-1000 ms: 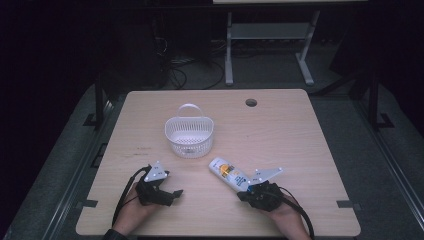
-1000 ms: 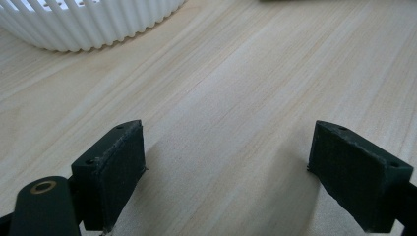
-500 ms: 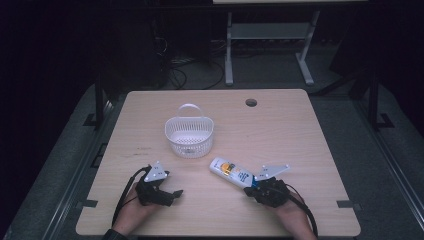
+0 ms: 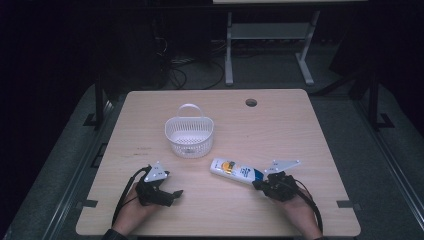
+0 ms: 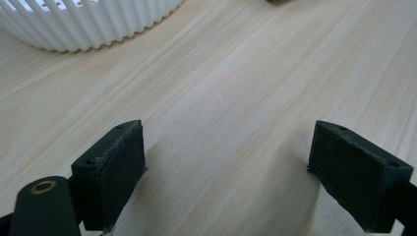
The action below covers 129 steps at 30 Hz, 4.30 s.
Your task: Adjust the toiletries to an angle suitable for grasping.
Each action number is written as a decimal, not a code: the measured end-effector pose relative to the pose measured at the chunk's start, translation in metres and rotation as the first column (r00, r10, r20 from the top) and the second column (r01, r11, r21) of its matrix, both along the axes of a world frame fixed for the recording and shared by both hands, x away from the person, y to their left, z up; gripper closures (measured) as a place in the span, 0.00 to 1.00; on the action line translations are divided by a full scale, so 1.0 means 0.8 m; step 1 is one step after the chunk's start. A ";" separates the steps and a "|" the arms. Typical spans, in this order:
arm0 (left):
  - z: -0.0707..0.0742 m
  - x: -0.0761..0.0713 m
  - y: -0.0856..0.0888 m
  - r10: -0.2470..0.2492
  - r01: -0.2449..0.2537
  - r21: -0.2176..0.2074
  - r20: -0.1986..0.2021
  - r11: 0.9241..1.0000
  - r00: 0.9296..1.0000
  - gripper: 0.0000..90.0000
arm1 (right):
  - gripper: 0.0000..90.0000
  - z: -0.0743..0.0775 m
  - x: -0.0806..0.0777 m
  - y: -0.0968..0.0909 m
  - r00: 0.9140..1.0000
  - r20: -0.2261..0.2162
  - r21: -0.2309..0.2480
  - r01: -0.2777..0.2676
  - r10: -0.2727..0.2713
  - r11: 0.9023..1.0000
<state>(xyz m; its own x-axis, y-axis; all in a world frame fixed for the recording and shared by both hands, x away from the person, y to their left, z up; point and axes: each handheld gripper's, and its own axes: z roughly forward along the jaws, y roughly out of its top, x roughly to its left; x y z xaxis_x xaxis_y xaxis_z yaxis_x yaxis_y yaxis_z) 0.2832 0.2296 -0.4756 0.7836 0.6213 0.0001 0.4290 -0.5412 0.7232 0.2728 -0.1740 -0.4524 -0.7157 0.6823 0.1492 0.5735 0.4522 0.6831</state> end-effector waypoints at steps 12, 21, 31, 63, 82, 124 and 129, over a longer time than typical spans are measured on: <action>0.000 0.000 0.000 0.000 0.000 0.000 0.000 1.000 1.000 0.14 | 0.99 -0.002 0.019 -0.029 0.996 0.007 -0.002 0.085 -0.085 0.996; 0.000 0.000 0.000 0.000 0.000 0.000 0.000 1.000 1.000 0.14 | 0.99 0.000 0.021 -0.040 0.996 0.004 0.033 0.090 -0.090 0.995; 0.000 0.000 0.000 -0.001 0.001 -0.001 0.002 1.000 1.000 0.14 | 0.99 0.021 0.014 -0.028 0.997 0.028 0.088 0.074 -0.076 0.993; 0.000 0.000 0.000 -0.005 0.005 0.001 0.004 1.000 1.000 0.14 | 1.00 0.060 0.073 0.061 0.998 0.065 0.143 -0.001 -0.008 0.990; 0.000 0.000 0.000 -0.005 0.005 0.003 0.000 1.000 1.000 0.14 | 1.00 0.035 0.121 0.129 0.999 0.042 0.090 -0.035 0.031 0.995; 0.000 0.000 0.000 -0.011 0.011 0.002 -0.002 1.000 1.000 0.14 | 1.00 0.007 0.108 0.154 0.992 -0.051 -0.011 -0.114 0.113 0.993; 0.000 0.000 0.000 -0.011 0.011 0.000 0.000 1.000 1.000 0.14 | 1.00 0.007 0.098 0.150 0.990 -0.052 -0.022 -0.129 0.128 0.991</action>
<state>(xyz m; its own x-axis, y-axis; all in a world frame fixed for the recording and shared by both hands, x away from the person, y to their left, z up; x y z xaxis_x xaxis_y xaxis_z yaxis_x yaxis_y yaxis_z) 0.2829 0.2293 -0.4756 0.7901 0.6130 0.0005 0.4230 -0.5458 0.7233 0.3509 -0.0540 -0.4464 -0.7897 0.5891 0.1711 0.5429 0.5412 0.6422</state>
